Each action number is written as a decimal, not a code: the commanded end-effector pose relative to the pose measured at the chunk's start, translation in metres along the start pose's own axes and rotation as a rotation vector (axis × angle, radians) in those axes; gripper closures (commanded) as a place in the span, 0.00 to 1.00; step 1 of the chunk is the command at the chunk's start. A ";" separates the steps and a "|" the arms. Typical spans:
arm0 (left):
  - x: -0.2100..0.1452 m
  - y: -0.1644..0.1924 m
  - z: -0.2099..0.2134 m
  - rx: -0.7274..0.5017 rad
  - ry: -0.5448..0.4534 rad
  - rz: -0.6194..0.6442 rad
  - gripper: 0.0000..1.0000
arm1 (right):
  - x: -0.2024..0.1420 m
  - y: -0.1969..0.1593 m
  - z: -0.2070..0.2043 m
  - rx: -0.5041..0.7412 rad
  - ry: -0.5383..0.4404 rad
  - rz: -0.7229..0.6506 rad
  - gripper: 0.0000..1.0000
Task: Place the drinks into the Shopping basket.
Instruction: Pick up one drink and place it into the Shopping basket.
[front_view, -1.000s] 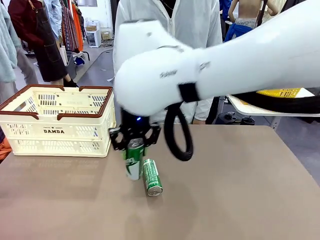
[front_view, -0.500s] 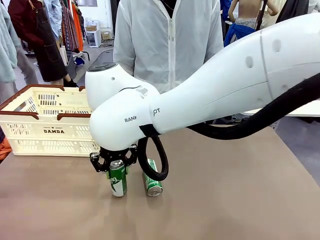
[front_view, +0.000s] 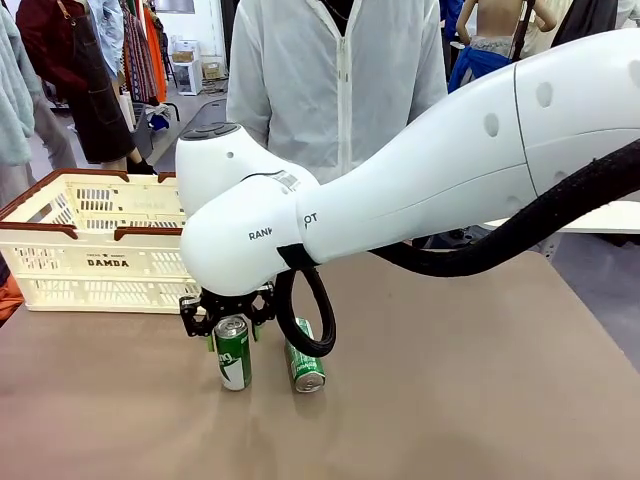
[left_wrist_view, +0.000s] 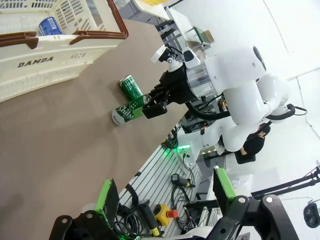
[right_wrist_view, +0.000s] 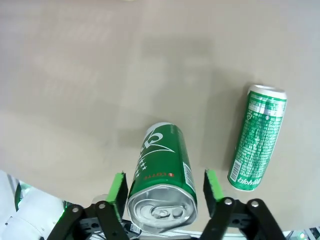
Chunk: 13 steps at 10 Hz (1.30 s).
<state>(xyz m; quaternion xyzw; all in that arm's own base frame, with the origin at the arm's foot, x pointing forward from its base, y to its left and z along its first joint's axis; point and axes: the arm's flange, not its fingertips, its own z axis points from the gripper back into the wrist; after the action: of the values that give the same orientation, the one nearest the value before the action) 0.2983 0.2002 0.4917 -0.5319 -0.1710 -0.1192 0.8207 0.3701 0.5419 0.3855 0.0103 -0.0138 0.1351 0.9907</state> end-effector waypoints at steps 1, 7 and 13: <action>-0.003 -0.003 0.001 -0.001 0.008 0.001 0.00 | -0.005 -0.005 0.010 0.021 0.007 0.005 0.00; -0.003 -0.003 0.001 -0.001 0.008 0.001 0.00 | -0.046 -0.184 0.148 0.261 0.049 -0.016 0.00; -0.003 -0.003 0.001 -0.001 0.008 0.001 0.00 | -0.149 -0.498 0.129 1.088 -0.138 -0.238 0.00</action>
<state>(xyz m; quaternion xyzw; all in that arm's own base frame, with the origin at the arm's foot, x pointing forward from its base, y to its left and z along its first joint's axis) 0.2980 0.2010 0.4913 -0.5322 -0.1708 -0.1181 0.8208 0.3535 0.0374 0.5189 0.4682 0.0157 0.0280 0.8830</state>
